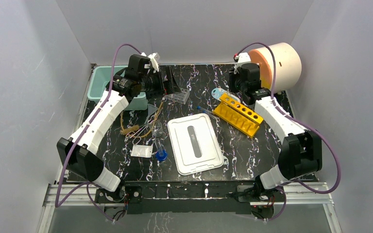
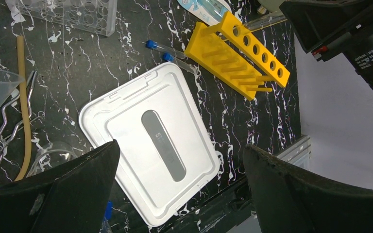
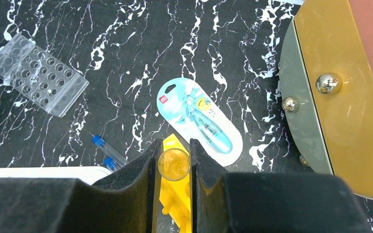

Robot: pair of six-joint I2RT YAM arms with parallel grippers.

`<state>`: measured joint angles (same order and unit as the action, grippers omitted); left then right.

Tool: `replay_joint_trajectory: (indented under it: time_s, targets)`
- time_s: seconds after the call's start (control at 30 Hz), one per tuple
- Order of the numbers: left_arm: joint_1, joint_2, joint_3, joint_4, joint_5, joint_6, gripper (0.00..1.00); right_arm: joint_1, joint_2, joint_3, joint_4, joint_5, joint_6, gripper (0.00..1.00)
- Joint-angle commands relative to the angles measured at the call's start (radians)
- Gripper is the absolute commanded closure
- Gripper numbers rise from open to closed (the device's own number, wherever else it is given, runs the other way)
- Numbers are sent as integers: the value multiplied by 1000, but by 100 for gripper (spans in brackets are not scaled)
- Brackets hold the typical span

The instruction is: Organize the chemistry lab equipment

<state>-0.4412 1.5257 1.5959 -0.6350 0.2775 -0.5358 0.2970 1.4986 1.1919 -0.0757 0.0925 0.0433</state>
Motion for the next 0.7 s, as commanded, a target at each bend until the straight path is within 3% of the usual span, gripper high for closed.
replay_joint_trajectory:
  time_s: [0.0, 0.67]
  targets:
    - [4, -59, -15, 3, 19, 13, 2, 12, -6, -2, 67, 26, -27, 77]
    - [6, -60, -14, -15, -1, 30, 2, 26, 22, -87, 140, 91, -24, 77]
